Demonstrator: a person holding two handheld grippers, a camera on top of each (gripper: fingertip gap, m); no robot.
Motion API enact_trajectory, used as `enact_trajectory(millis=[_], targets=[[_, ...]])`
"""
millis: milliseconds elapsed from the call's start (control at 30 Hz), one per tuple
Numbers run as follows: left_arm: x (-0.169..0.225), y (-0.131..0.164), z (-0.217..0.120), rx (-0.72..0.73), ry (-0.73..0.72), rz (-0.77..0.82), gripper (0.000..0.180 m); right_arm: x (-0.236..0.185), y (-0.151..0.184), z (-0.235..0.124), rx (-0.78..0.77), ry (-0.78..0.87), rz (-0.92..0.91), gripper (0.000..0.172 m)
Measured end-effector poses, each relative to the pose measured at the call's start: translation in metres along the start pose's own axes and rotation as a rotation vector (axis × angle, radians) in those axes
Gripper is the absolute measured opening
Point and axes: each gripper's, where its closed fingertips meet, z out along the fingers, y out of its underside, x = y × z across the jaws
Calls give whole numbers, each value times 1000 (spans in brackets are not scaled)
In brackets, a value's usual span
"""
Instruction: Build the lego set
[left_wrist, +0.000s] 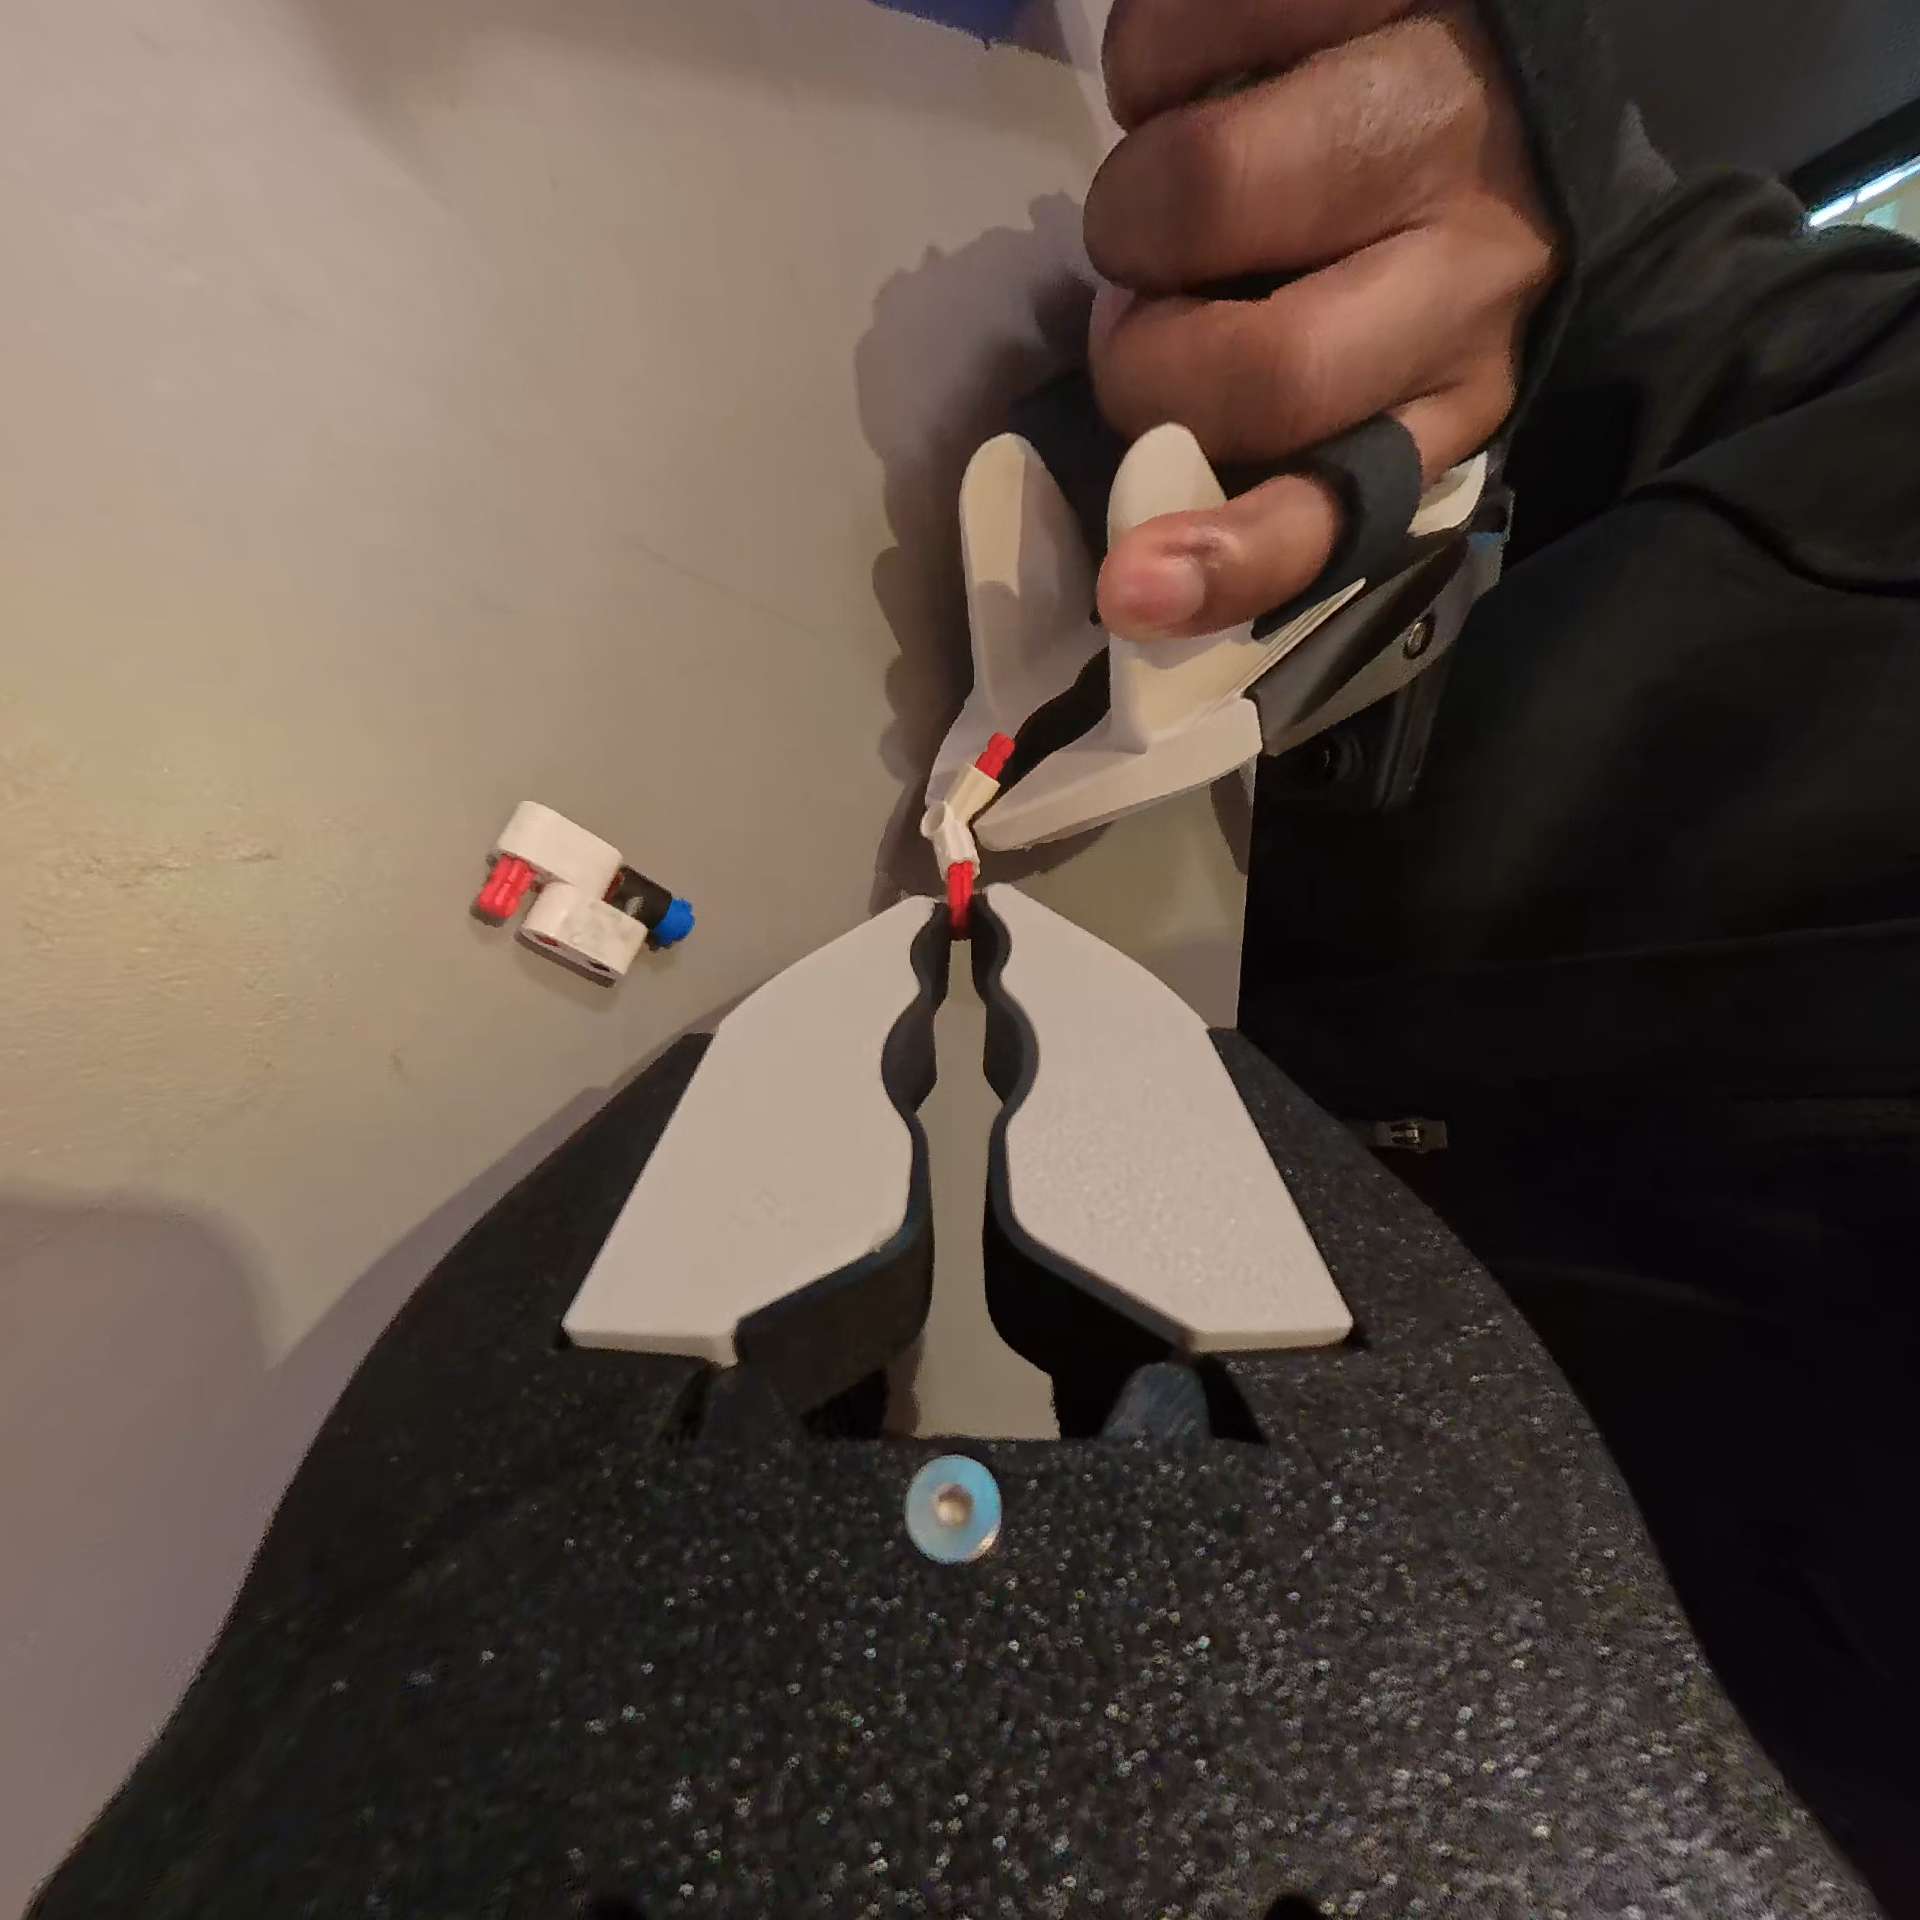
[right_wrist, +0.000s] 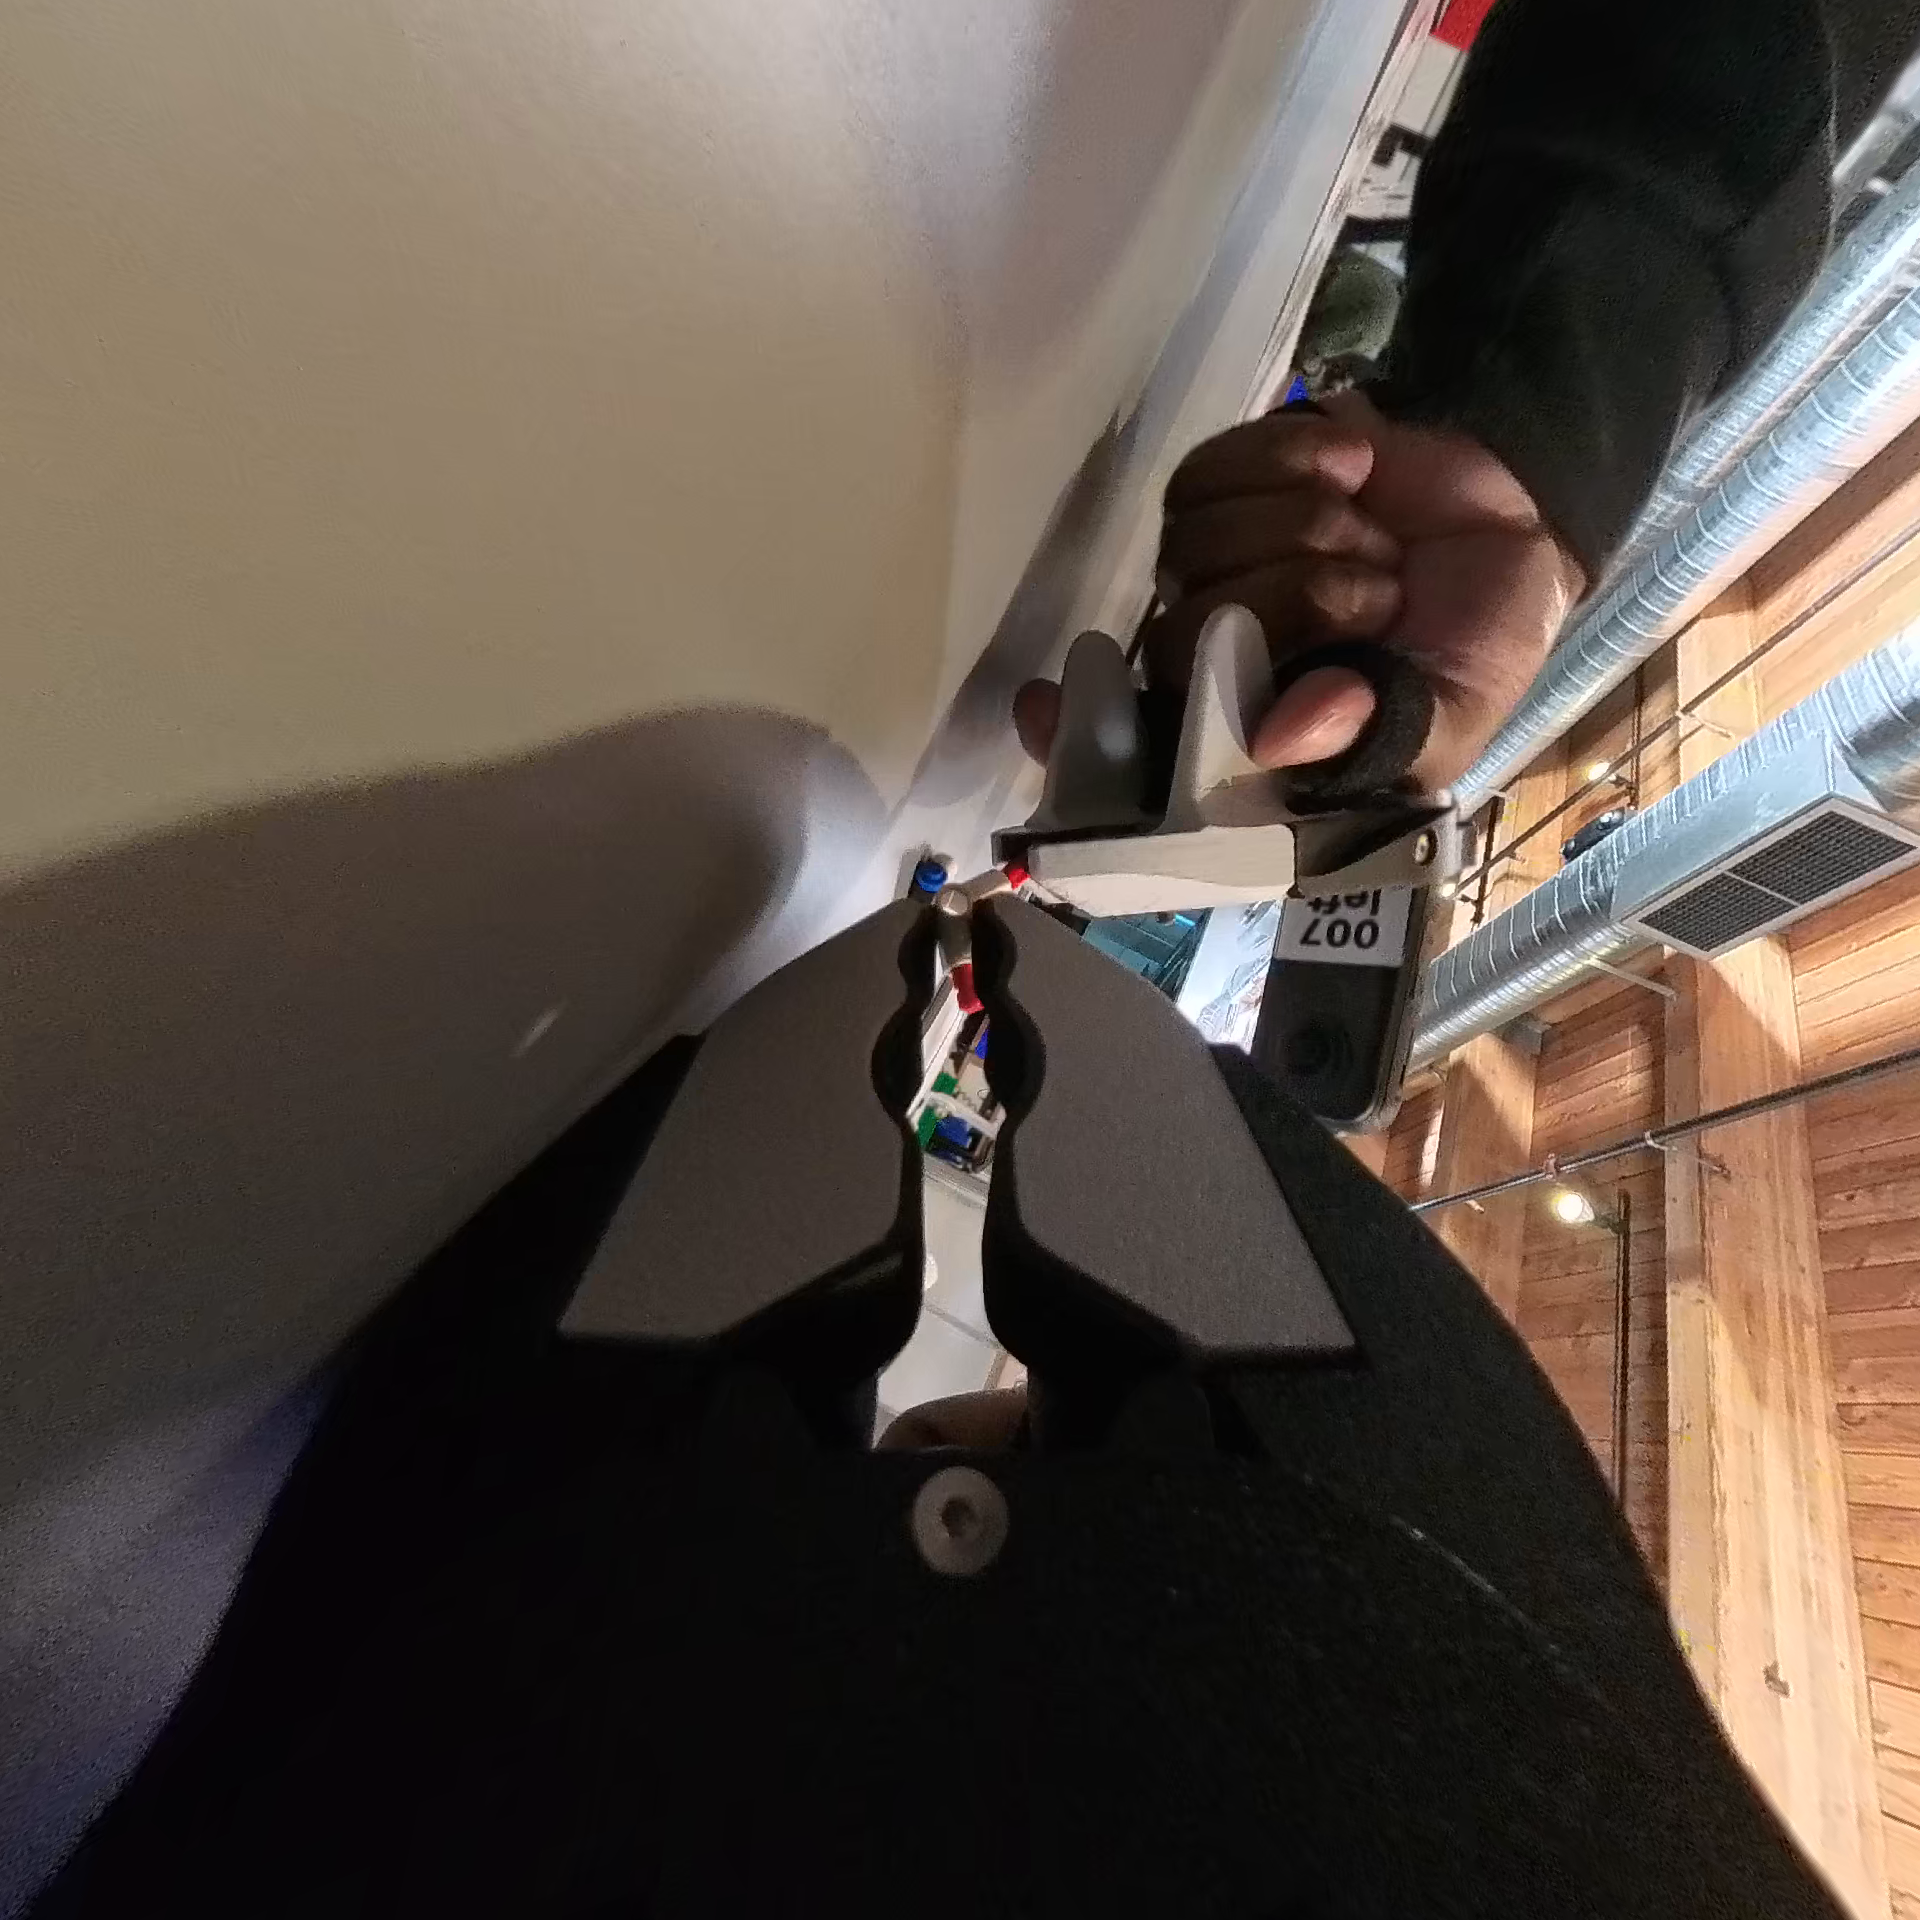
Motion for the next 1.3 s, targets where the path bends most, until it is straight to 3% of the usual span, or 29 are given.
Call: enact_trajectory(millis=[400, 633, 1300], targets=[[1, 7, 5, -158, -64, 30, 3, -2, -4, -2, 3, -40, -61, 6], [5, 16, 10, -269, -31, 55, 3, -2, -11, -4, 31, -53, -94, 6], [1, 21, 18, -421, -58, 135, 2, -4, -13, -7, 44, -125, -103, 5]])
